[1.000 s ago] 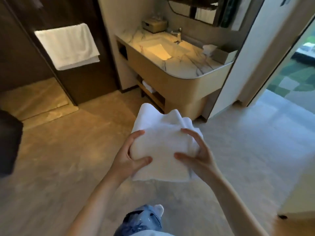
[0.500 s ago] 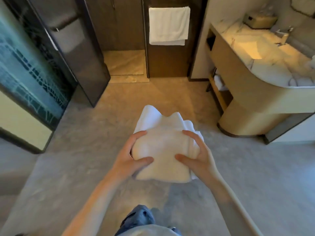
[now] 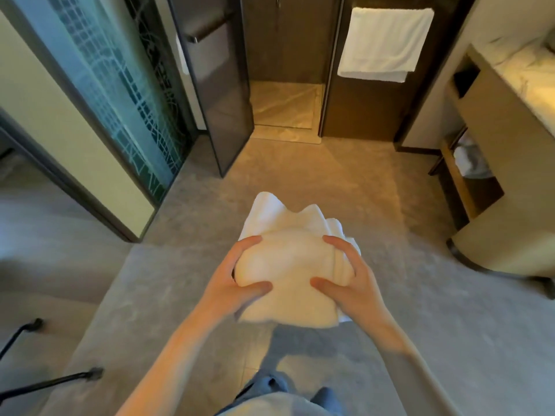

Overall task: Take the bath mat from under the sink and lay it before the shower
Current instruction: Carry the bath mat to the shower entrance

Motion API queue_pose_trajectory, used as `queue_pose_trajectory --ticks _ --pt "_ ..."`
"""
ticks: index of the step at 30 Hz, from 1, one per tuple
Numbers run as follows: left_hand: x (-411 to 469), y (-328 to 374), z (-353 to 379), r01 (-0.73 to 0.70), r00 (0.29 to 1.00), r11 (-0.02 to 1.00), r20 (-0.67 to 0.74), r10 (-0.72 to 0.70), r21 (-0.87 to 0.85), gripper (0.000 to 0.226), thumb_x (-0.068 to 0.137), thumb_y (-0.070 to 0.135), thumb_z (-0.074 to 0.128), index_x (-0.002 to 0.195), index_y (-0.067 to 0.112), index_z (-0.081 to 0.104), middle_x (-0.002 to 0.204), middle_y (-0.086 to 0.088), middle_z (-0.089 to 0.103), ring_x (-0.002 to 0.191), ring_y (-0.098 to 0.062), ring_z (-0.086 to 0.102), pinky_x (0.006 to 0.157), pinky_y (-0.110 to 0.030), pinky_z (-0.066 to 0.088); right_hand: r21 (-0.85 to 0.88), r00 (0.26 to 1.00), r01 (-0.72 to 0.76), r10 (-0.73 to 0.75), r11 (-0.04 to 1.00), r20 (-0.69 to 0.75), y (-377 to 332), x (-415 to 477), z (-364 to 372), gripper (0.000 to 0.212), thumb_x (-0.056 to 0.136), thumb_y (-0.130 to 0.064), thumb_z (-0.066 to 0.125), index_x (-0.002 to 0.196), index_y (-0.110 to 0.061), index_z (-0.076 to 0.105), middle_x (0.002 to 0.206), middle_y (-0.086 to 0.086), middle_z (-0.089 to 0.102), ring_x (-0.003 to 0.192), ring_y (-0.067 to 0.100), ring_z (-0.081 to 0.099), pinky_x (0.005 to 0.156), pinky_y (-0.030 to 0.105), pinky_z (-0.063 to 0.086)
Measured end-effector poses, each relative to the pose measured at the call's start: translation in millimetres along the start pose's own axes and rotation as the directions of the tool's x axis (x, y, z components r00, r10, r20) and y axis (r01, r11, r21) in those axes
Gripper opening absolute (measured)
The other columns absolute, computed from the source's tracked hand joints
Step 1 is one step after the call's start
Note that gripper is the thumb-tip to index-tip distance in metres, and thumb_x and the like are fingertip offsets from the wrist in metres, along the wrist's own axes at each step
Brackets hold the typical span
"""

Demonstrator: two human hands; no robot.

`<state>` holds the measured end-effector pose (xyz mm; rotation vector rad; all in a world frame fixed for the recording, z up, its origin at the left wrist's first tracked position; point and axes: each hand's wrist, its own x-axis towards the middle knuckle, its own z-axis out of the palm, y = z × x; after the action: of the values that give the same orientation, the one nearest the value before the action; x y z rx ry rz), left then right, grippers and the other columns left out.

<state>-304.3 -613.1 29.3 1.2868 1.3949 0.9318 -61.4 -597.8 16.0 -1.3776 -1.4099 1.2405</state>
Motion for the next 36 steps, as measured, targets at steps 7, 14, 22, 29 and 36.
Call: queue_pose_trajectory --ticks 7,14,22,29,36 --pt "55.6 -8.6 -72.1 -0.036 0.997 0.999 0.074 0.034 0.034 0.076 0.061 0.032 0.08 0.126 0.054 0.046 0.118 0.039 0.047 0.105 0.011 0.052 0.074 -0.012 0.049 -0.007 0.999 -0.011 0.011 1.0 -0.034 -18.4 53.6 57.9 0.073 0.07 -0.016 0.083 0.123 -0.054 0.051 0.108 -0.036 0.054 0.098 -0.009 0.055 0.071 0.019 0.052" --pt "138.9 -14.3 -78.8 -0.043 0.995 0.999 0.093 0.041 0.022 0.075 0.064 0.023 0.08 0.125 0.053 0.047 0.118 0.039 0.048 0.106 0.011 0.052 0.075 -0.008 0.046 -0.006 0.996 -0.04 0.039 0.999 -0.078 -17.5 129.7 57.5 0.072 0.067 -0.008 0.084 0.119 -0.05 0.057 0.105 -0.021 0.064 0.095 0.006 0.062 0.075 0.022 0.054" --pt "287.5 2.6 -69.1 0.002 0.999 1.0 0.048 -0.003 0.019 0.078 0.064 0.024 0.08 0.129 0.051 0.047 0.127 0.032 0.049 0.112 0.005 0.052 0.082 -0.021 0.048 0.09 0.999 -0.044 0.042 0.995 0.024 -9.9 289.2 25.6 0.073 0.069 0.0 0.081 0.125 -0.041 0.057 0.103 -0.019 0.067 0.093 0.008 0.066 0.07 0.025 0.057" --pt "438.0 45.2 -57.7 0.01 1.0 0.999 0.008 -0.01 -0.042 0.08 0.068 0.014 0.083 0.129 0.054 0.048 0.133 0.026 0.051 0.113 0.001 0.056 0.083 -0.028 0.054 0.081 1.0 -0.024 0.023 0.996 0.017 -31.3 446.7 -26.5 0.072 0.067 0.0 0.083 0.122 -0.04 0.059 0.103 -0.018 0.068 0.089 0.007 0.067 0.069 0.024 0.057" --pt "553.0 57.5 -65.5 0.024 1.0 0.999 0.016 -0.023 -0.025 0.082 0.066 0.026 0.083 0.132 0.056 0.044 0.141 0.029 0.042 0.131 -0.005 0.042 0.099 -0.041 0.047 0.053 0.999 -0.053 0.053 0.997 0.012 -37.4 563.2 -41.1 0.073 0.066 -0.004 0.084 0.121 -0.045 0.059 0.106 -0.013 0.068 0.091 0.011 0.068 0.071 0.029 0.06"
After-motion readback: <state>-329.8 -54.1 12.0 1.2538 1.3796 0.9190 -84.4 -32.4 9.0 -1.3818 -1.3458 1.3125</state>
